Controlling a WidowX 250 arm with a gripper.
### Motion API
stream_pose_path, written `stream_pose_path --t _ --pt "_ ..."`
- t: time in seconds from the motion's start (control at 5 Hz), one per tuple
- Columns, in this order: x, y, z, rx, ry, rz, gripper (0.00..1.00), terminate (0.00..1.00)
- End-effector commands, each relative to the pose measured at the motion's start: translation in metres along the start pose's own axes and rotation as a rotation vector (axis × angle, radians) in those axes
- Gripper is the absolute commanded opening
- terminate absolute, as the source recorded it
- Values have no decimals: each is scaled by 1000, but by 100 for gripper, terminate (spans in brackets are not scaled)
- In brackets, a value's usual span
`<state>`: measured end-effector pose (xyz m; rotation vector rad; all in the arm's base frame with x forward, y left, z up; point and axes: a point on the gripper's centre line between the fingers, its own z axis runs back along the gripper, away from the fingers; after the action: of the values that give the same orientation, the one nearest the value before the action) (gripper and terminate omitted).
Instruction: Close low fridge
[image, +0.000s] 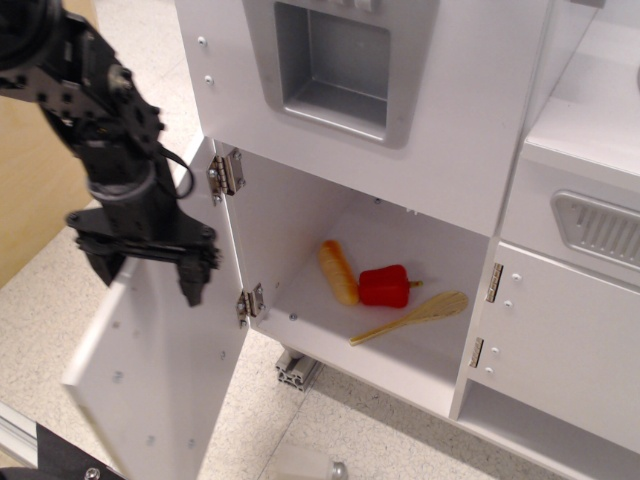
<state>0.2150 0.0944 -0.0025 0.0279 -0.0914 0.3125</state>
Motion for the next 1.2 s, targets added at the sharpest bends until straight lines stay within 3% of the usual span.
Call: stream_pose_path --t 0.0,0.2,0.6,0.8,1.0 --pt "-3 -38 0 13 -46 22 100 0" --pt "-1 -62 9 -18 -50 41 100 0" --pt "-1 -87 53 -133 -60 48 100 0" --pt "-10 -84 63 -155 -48 16 100 0" --pt "-23 -70 55 -126 -42 -31 100 0"
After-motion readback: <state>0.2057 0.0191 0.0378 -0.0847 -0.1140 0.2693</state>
